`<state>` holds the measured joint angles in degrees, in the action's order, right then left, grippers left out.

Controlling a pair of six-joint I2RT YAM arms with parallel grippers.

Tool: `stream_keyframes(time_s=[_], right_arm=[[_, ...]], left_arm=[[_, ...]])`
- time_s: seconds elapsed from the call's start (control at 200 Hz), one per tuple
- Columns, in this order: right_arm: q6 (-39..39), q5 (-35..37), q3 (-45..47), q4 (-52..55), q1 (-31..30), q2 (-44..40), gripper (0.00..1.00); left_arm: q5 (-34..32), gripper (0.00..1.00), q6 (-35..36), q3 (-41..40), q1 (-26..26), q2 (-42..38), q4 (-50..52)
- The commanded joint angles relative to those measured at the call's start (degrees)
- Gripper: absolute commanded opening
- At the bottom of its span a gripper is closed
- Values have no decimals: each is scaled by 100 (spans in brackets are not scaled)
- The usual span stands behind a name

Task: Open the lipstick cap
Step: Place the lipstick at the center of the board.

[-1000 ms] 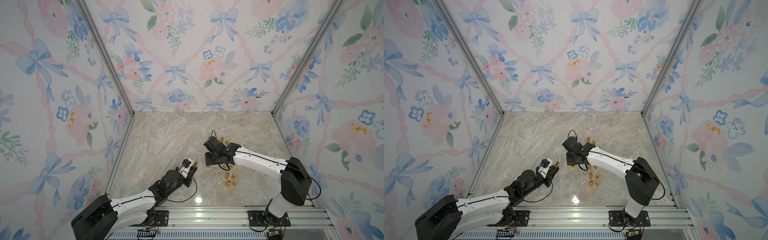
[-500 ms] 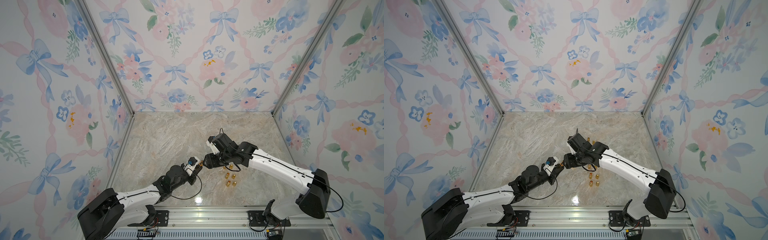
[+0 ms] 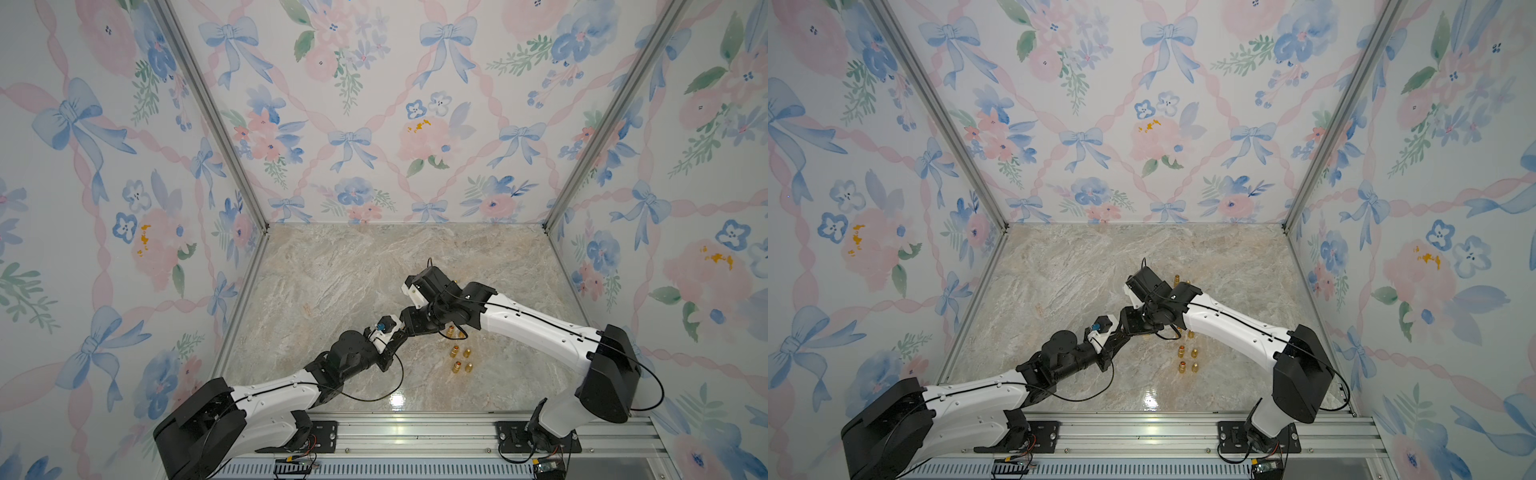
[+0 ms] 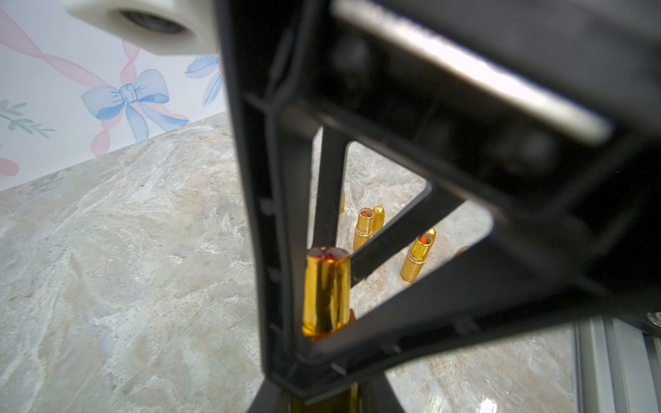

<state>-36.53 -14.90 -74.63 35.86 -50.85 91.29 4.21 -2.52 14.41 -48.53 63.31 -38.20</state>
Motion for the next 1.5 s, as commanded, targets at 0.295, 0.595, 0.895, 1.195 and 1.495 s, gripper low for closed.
stream_keyframes(time_s=[0.295,0.595,0.895,1.195,1.495], right_arm=[[-41,-239,212,-123,-41,247,39],[-181,-212,390,-288,75,124,37],[-101,-562,438,-422,42,148,31],[-49,-367,492,-499,119,-31,23],[33,599,187,-163,102,169,21]], left_arm=[[17,0,68,149,46,-106,-188],[158,0,42,182,45,-141,-215],[179,0,-45,262,45,-127,-319],[162,0,-90,307,46,41,-390],[-137,47,-141,106,43,-36,-390]])
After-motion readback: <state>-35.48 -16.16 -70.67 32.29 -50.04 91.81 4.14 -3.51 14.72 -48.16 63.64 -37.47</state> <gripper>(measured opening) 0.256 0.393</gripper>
